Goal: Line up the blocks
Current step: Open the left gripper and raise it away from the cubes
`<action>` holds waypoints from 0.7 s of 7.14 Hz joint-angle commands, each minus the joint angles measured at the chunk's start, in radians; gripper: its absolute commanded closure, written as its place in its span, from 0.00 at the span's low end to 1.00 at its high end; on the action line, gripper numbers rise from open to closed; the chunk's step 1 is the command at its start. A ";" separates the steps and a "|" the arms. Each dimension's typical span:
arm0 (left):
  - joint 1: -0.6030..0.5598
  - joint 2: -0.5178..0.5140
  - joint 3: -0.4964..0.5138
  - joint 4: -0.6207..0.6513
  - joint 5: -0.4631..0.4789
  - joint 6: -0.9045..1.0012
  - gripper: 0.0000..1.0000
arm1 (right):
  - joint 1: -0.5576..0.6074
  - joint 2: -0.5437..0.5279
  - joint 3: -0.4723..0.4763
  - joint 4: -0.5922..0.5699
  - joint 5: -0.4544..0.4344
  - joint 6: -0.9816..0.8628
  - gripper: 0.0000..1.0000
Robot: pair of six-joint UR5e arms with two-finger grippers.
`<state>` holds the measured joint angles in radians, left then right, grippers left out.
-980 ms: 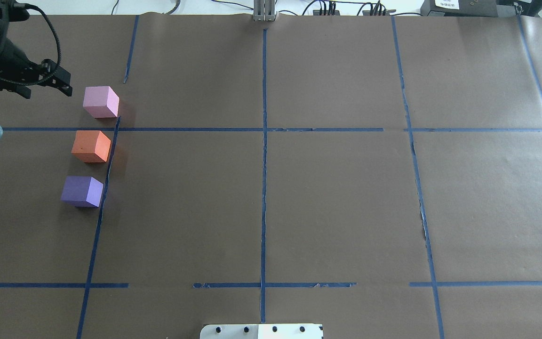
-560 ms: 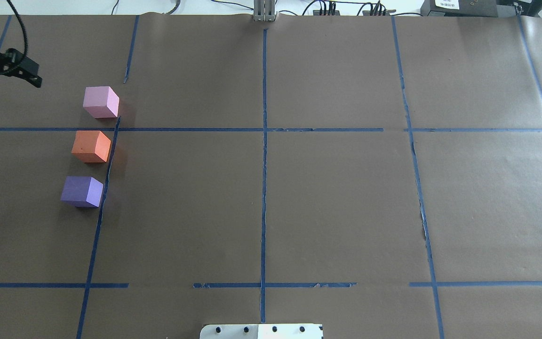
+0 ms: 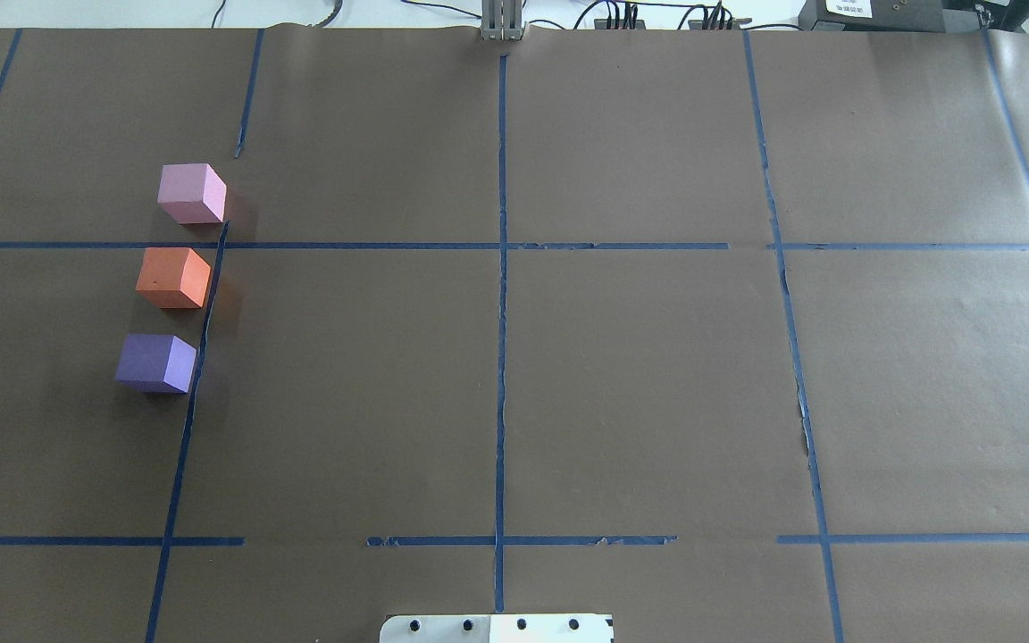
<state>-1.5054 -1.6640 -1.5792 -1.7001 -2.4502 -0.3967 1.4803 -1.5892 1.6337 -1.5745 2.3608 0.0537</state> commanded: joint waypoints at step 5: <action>-0.029 0.047 -0.023 0.080 0.099 0.302 0.00 | 0.000 0.000 0.000 0.001 0.000 0.000 0.00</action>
<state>-1.5281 -1.6115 -1.5428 -1.7582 -2.4251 -0.1341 1.4803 -1.5892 1.6337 -1.5739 2.3610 0.0537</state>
